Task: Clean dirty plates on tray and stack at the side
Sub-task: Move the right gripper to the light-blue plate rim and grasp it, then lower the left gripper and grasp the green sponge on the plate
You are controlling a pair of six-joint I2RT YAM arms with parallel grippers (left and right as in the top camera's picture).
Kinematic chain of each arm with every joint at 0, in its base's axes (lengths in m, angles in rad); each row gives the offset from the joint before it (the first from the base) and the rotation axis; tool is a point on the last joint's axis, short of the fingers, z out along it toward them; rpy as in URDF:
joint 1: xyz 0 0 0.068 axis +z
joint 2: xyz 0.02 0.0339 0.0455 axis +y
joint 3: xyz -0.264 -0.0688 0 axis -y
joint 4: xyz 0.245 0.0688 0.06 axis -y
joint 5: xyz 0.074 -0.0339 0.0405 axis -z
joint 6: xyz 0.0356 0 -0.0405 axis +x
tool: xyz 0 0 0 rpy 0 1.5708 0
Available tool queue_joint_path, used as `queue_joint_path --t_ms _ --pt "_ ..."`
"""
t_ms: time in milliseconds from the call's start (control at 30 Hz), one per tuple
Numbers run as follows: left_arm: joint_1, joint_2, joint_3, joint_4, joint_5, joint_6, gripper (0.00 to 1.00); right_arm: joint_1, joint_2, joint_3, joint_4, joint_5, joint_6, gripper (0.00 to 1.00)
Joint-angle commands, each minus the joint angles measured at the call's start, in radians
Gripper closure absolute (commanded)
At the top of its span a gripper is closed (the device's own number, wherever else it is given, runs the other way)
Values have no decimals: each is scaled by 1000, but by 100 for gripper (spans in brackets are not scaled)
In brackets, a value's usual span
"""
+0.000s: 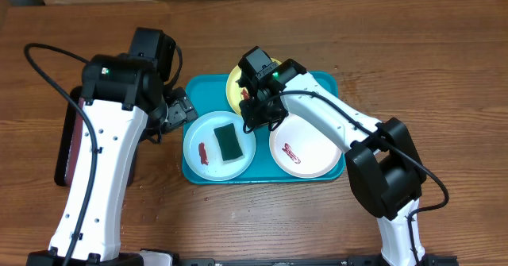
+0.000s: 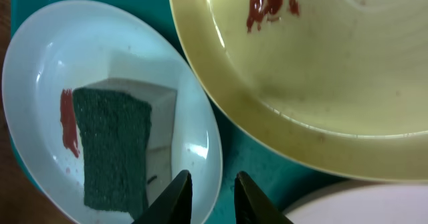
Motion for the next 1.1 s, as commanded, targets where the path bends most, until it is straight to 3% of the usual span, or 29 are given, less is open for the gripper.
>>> queue_joint_path --t_ms 0,600,900,1067 --pt "5 0 -34 16 5 9 0 -2 13 -35 25 10 3 76" --pt "5 0 -36 33 20 21 0 -1 13 -158 115 6 30 75" --pt "5 20 -38 69 96 122 0 -1 13 -158 131 7 83 88" --pt "5 73 -46 85 131 127 0 -1 13 -158 131 6 164 87"
